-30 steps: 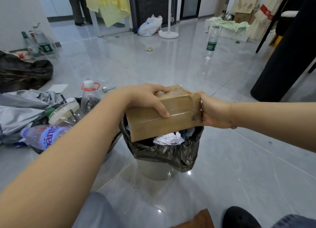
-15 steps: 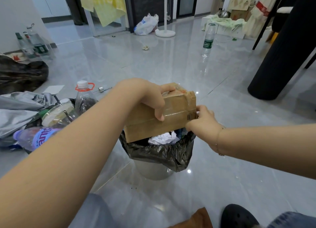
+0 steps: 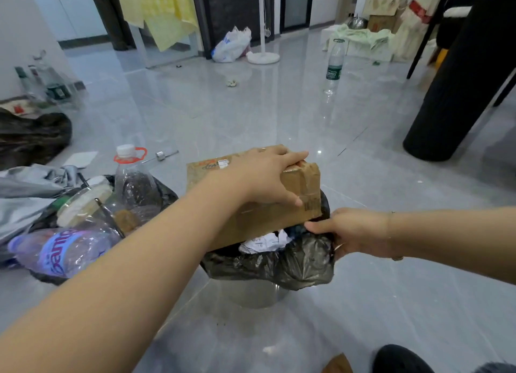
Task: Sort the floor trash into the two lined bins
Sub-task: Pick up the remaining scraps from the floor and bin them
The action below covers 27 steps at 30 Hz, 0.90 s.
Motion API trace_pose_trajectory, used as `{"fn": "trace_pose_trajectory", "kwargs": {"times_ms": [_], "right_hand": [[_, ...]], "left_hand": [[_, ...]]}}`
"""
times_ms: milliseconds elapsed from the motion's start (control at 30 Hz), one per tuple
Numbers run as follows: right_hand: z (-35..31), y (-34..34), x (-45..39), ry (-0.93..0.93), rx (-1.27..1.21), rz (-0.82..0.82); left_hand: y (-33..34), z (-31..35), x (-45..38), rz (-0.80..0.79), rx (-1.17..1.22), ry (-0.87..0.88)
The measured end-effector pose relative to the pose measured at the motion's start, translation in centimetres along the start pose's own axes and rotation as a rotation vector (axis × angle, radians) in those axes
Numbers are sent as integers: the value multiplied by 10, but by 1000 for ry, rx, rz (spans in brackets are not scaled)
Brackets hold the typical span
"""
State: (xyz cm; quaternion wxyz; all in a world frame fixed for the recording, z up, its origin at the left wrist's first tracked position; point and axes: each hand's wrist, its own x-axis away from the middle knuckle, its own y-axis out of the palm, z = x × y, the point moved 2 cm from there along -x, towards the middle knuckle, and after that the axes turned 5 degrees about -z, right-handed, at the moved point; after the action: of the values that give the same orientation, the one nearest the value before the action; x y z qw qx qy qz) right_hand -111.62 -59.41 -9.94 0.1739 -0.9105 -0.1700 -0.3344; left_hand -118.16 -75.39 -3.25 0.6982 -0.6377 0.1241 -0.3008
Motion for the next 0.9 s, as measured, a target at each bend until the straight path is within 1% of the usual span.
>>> {"fn": "trace_pose_trajectory", "kwargs": {"times_ms": [100, 233, 300, 400, 500, 600, 667, 700, 767, 800, 833, 867, 900], "right_hand": [[4, -11, 8, -56, 6, 73], [5, -16, 16, -126, -47, 46], [4, -13, 18, -152, -75, 49], [3, -14, 21, -191, -136, 66], [1, -21, 21, -195, -185, 123], [4, -29, 18, -82, -58, 195], [6, -34, 15, -43, 63, 284], [4, -38, 14, -89, 121, 368], [-12, -41, 18, -299, 193, 525], [-24, -38, 20, -419, 195, 534], [-35, -34, 22, -513, 165, 490], [-48, -26, 22, -573, 125, 410], [-58, -18, 20, -579, 76, 329]], "left_hand": [[-5, 0, -1, -17, 21, 13], [-6, 1, 2, -35, 4, 32], [-7, 0, 2, -37, 45, 30], [-12, -8, 0, 22, 149, -57], [-13, -10, -7, 85, 135, -118], [-10, -2, -14, 81, 106, -136], [-13, -5, -14, 29, 238, -150], [-17, -9, -12, -1, 348, -151], [-24, -20, 0, -42, 575, -160], [-27, -27, 8, -62, 634, -163], [-26, -31, 13, -79, 637, -154], [-26, -37, 22, -89, 588, -149], [-23, -42, 30, -103, 510, -168]]}}
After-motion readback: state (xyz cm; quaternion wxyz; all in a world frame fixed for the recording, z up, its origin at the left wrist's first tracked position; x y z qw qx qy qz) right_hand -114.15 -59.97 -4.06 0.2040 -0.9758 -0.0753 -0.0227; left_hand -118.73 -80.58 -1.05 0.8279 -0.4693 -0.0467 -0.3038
